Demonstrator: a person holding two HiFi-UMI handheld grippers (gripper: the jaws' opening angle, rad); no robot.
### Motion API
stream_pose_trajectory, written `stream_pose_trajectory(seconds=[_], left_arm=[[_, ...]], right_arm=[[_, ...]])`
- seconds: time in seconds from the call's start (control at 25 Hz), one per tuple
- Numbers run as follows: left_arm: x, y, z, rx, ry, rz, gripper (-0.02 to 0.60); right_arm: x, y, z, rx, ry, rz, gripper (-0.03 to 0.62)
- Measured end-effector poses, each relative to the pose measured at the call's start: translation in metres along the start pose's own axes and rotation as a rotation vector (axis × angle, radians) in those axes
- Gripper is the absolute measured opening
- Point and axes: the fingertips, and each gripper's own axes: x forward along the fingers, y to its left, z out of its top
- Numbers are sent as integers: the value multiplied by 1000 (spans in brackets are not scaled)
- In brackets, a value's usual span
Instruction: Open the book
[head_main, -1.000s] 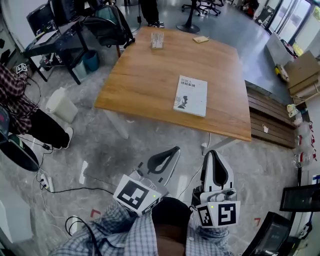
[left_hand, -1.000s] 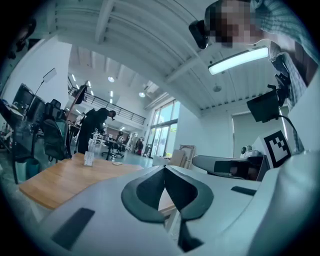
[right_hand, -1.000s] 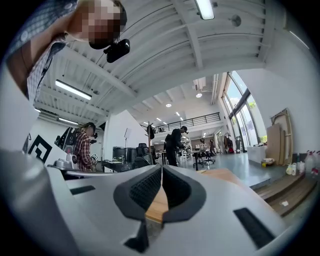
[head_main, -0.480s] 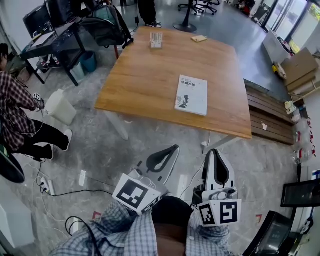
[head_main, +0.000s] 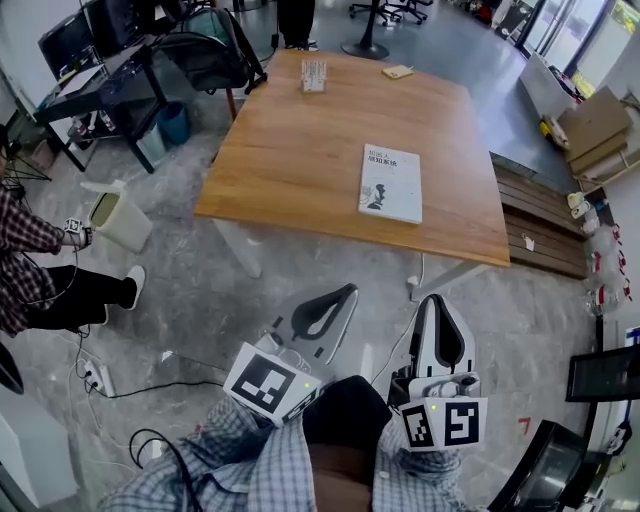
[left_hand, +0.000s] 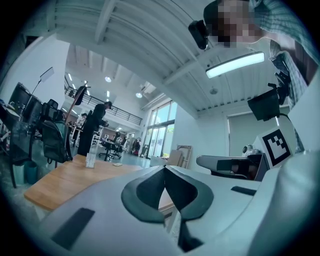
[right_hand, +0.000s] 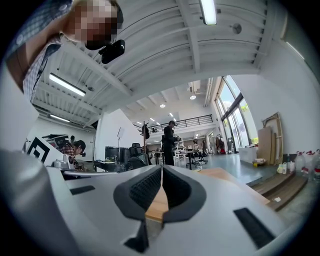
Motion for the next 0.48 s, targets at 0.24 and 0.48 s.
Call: stream_pose_trajectory(seconds=[0.24, 0.48], left_arm=[[-5, 6, -3, 5, 6, -9, 0], [1, 16, -2, 14, 1, -3, 0]], right_arm=[[-1, 3, -6, 5, 9, -18, 25], [10, -1, -10, 11, 13, -26, 25]])
